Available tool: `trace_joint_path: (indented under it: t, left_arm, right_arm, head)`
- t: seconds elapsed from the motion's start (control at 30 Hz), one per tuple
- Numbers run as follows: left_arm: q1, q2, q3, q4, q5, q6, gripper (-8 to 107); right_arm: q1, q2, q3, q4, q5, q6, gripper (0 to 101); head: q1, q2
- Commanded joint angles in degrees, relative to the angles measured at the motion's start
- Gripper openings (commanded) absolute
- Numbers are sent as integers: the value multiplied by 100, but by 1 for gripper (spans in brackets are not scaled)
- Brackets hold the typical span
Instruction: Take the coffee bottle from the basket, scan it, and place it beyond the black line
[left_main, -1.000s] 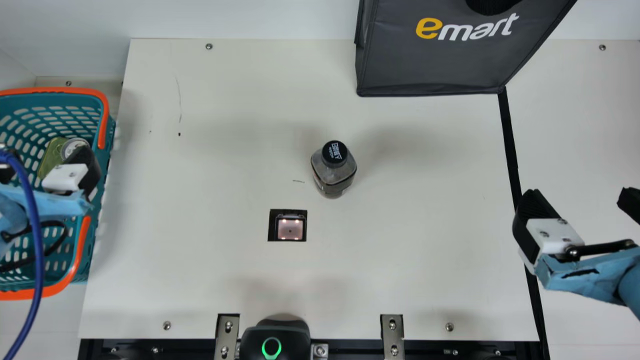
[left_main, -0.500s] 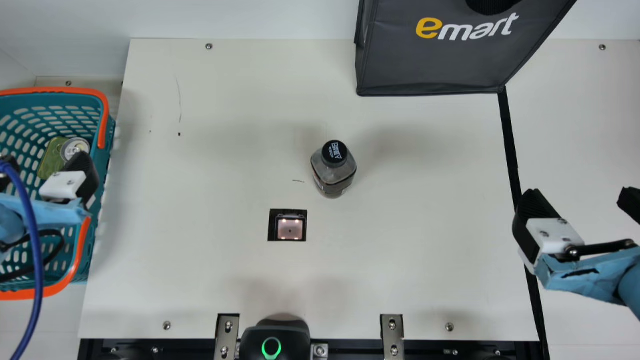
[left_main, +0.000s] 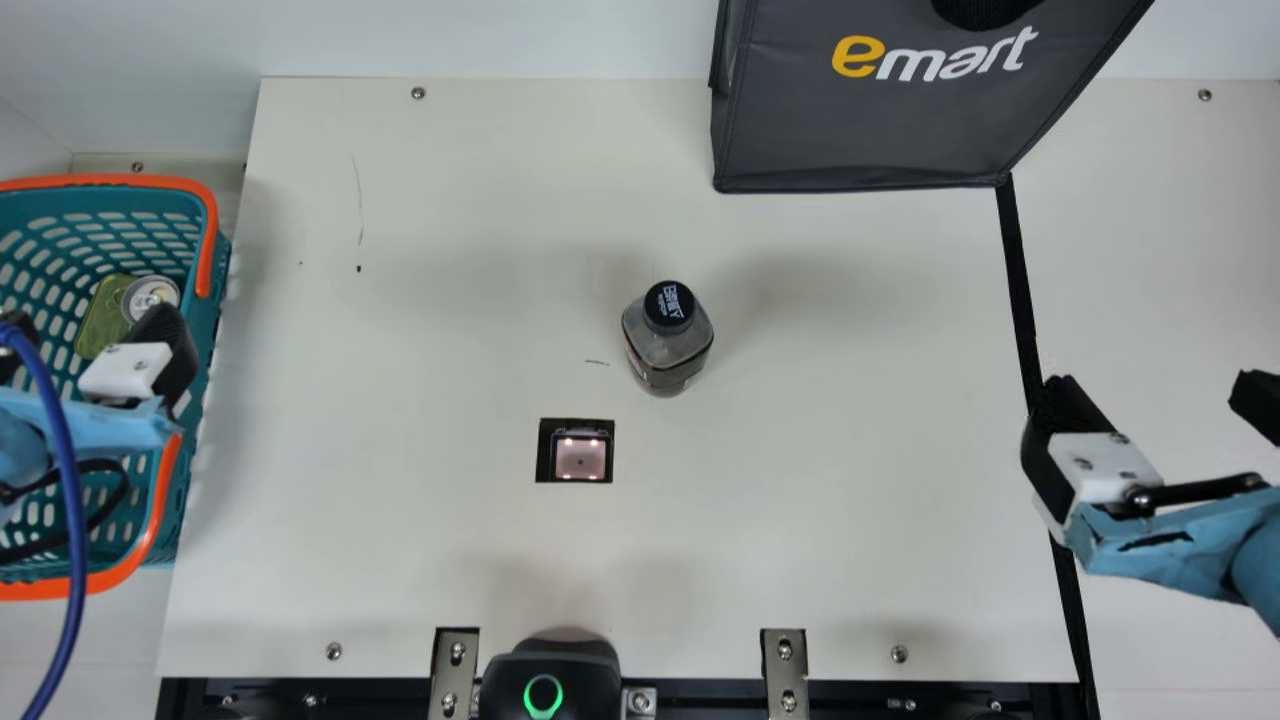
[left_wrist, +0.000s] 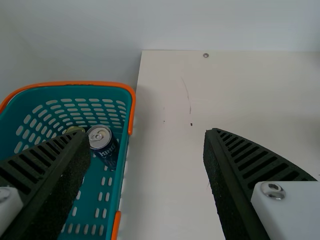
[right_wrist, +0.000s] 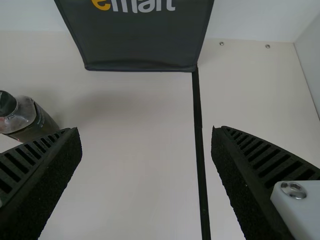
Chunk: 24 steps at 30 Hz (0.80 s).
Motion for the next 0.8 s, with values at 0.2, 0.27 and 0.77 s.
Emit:
trace_joint_path:
  t: [0.2,0.27,0.77]
  left_arm:
    - [0,0,0,0,0,0,90]
    - [0,0,0,0,0,0,90]
    - [0,0,0,0,0,0,90]
  right_arm:
    - [335,303,-4,56,-226,19,91]
    - [461,392,-7,48,-279,44,91]
    - [1729,1178,-130,-258,-577,466,91]
  head:
    - [-96,9]
    - [-96,9]
    - [-96,9]
